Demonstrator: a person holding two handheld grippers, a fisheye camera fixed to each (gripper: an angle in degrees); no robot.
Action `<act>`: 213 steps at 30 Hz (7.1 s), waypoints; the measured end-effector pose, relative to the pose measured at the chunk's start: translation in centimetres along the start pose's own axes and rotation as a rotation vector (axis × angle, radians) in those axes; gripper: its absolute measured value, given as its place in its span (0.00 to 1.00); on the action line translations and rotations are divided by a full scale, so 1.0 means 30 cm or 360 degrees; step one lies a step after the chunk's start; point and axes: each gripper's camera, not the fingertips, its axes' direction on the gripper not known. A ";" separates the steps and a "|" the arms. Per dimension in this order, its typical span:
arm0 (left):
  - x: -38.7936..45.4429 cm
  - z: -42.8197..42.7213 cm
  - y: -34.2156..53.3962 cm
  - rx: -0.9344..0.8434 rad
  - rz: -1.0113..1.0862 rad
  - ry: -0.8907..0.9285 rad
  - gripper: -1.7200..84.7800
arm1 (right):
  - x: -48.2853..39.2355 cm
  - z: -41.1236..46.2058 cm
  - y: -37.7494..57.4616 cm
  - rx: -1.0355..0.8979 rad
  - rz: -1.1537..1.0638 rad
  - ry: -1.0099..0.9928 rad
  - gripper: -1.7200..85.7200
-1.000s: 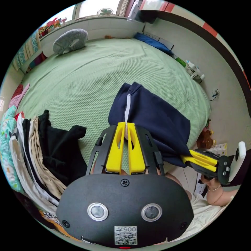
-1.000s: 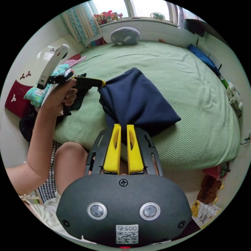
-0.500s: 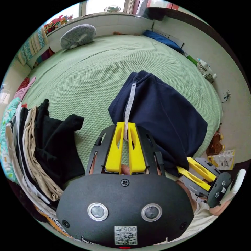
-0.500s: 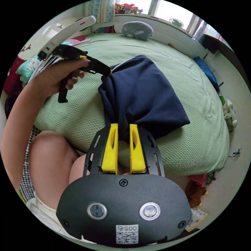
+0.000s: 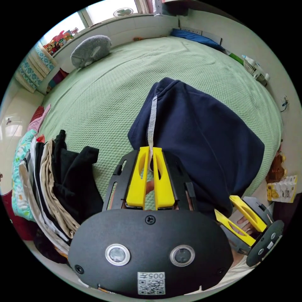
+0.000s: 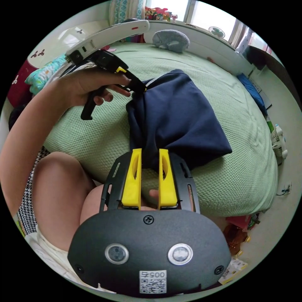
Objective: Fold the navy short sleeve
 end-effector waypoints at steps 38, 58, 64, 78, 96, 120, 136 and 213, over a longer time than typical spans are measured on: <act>0.268 -0.193 -0.301 0.0131 0.0104 0.0078 0.06 | 0.561 0.019 -0.069 0.0081 0.0372 0.0127 0.09; 0.143 -0.010 -0.326 0.0055 0.0109 0.0200 0.02 | 0.653 0.215 -0.145 0.0060 0.0367 0.0009 0.02; 0.055 -0.111 -0.216 0.0170 0.0092 0.0225 0.02 | 0.660 0.050 -0.130 0.0179 0.0355 -0.0127 0.08; -0.029 -0.078 0.119 0.0096 -0.0113 0.0307 0.02 | 0.363 0.313 -0.747 0.0150 0.0140 -0.0057 0.07; -0.142 0.073 0.214 0.0049 -0.0086 0.0244 0.02 | 0.255 0.673 -1.054 -0.0100 0.0048 0.0135 0.01; -0.402 0.153 0.124 0.0128 -0.0280 0.0282 0.17 | 0.754 0.367 -0.402 0.0124 0.0185 -0.0028 0.13; -0.327 0.315 -0.027 -0.0010 -0.0391 0.0528 0.13 | 0.874 0.496 -0.232 0.0021 0.0278 -0.0152 0.11; 1.169 -0.134 -1.160 0.0141 0.0399 0.0464 0.02 | 1.722 0.325 -0.117 -0.0385 0.0717 0.0077 0.02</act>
